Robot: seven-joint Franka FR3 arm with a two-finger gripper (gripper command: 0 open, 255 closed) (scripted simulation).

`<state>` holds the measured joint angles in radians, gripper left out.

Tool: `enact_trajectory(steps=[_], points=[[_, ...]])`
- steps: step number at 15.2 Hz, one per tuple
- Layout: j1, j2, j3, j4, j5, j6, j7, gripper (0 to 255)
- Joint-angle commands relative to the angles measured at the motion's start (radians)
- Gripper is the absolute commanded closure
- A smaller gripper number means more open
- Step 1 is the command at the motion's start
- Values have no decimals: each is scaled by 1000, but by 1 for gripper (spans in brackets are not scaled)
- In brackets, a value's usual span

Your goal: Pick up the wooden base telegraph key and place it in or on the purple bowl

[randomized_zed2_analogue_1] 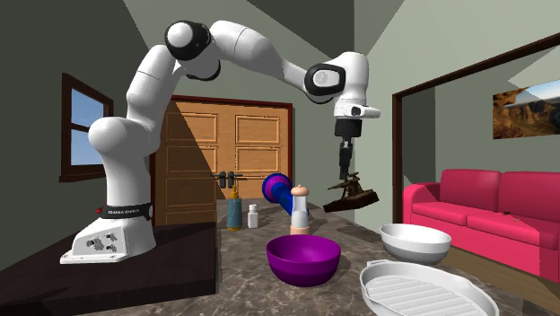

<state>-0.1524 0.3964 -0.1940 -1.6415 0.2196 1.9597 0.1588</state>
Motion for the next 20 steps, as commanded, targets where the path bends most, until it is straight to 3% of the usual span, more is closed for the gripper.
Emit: enact_trajectory(steps=[1, 15, 20], points=[[-16, -44, -13, -43, -6, -4, -28, 255], [-152, -319, -135, -298, -82, -47, -261, 255], [-153, -296, -134, -340, -71, 15, -274, 255]])
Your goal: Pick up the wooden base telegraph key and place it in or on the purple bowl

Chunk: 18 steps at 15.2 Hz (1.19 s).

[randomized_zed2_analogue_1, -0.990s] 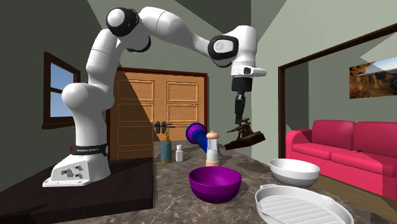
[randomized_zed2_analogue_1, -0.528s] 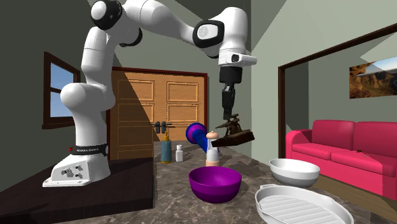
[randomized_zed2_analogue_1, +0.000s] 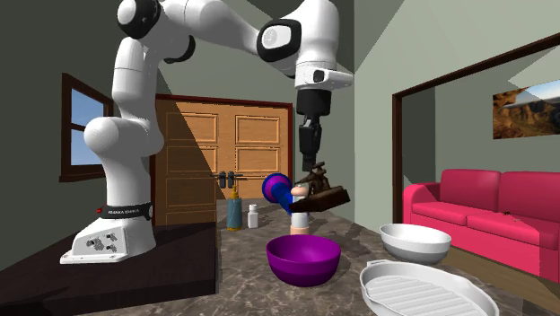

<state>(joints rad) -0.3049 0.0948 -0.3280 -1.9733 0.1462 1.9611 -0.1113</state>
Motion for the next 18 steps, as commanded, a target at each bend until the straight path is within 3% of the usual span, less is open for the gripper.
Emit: enact_trajectory(steps=[1, 18], points=[[0, 10, 1, -16, 6, 26, -6, 255], [-8, 126, 12, -113, 68, 228, -63, 255]])
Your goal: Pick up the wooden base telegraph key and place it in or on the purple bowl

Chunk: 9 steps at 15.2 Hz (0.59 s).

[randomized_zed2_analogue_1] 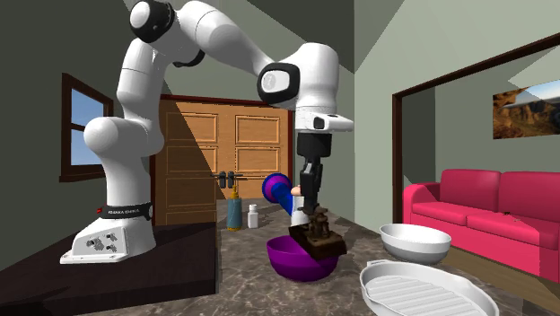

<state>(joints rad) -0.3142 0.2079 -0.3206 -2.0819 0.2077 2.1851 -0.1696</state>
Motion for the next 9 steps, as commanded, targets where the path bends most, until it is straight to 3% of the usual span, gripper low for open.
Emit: enact_trajectory(steps=[1, 8, 9], points=[[1, 17, 5, -6, 8, 9, -7, 255], [2, 17, 4, -6, 8, 9, -7, 255], [3, 19, 5, -2, 9, 7, -5, 0]])
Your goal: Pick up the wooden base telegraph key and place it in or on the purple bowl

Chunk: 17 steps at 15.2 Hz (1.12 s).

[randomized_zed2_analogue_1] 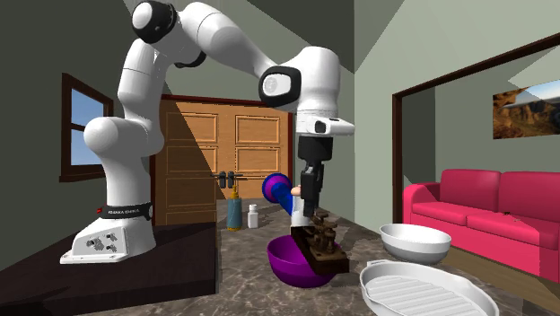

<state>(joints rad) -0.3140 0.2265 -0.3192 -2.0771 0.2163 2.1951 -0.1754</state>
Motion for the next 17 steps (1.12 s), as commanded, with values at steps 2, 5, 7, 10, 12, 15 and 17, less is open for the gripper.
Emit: enact_trajectory(steps=[2, 5, 7, 10, 12, 15, 17], points=[[2, 8, 4, 0, 3, -2, -1, 0], [2, -2, 2, -11, 0, -1, -1, 0], [2, -34, -5, 20, -20, -62, 12, 0], [1, -59, -10, 52, -35, -117, 22, 0], [1, -59, -10, 52, -35, -117, 22, 0], [1, -59, -10, 52, -35, -117, 22, 0], [1, -59, -10, 52, -35, -117, 22, 0]])
